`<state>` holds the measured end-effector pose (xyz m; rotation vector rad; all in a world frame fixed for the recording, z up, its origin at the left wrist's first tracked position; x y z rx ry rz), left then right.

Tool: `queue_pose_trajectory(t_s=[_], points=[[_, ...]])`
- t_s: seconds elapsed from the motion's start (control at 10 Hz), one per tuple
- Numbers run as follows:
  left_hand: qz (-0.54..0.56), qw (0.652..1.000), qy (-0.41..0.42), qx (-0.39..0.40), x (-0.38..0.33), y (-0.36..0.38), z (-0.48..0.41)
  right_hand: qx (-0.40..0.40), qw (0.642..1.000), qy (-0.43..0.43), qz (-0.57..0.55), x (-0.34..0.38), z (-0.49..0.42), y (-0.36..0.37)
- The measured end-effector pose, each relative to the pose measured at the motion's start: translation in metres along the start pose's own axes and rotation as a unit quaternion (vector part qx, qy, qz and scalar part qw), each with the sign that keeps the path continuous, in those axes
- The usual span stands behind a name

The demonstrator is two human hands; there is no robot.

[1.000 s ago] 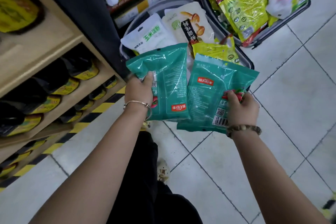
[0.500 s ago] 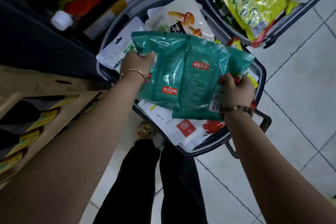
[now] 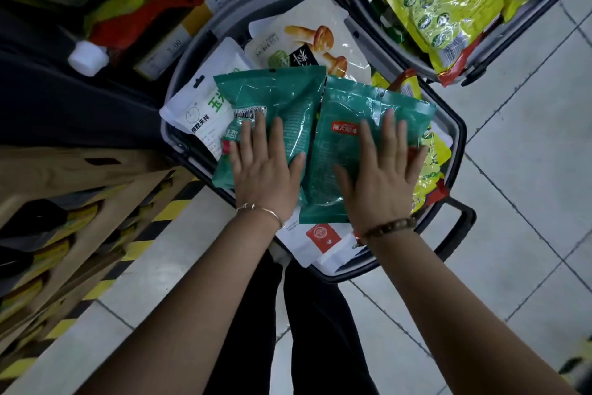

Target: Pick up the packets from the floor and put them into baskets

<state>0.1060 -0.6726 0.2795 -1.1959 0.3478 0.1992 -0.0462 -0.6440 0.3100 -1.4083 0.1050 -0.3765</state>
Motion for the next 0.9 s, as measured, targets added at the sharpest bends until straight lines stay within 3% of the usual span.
queue_pose_trajectory(t_s=[0.1, 0.4, 0.6, 0.7, 0.8, 0.9], points=[[-0.016, 1.0, -0.009, -0.005, -0.001, 0.012, -0.002, 0.066, 0.997, 0.002, 0.045, -0.004, -0.002, 0.022], [-0.058, 0.997, -0.026, 0.033, -0.003, 0.028, -0.012, 0.083, 0.994, -0.001, 0.078, 0.002, -0.013, 0.048], [-0.068, 0.989, -0.039, 0.128, -0.004, 0.02, -0.015, 0.159, 0.982, 0.002, 0.105, 0.0, -0.017, 0.049], [-0.007, 0.983, -0.059, 0.174, -0.001, -0.003, -0.021, 0.217, 0.974, 0.008, 0.061, 0.004, -0.026, 0.034], [0.051, 0.983, -0.089, 0.151, 0.006, -0.028, 0.0, 0.213, 0.976, 0.019, 0.04, 0.001, -0.022, 0.01], [0.153, 0.966, -0.185, 0.096, 0.029, -0.07, 0.078, 0.208, 0.978, 0.013, -0.002, -0.011, 0.021, -0.037]])
Point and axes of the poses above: each hand's wrist, its own z-axis away from the middle knuckle, its own y-axis out of the palm, x = y × z, the point moved 2 cm from there along -z, towards the middle knuckle, and after that the axes turned 6 degrees about y, right-handed, at the moved point
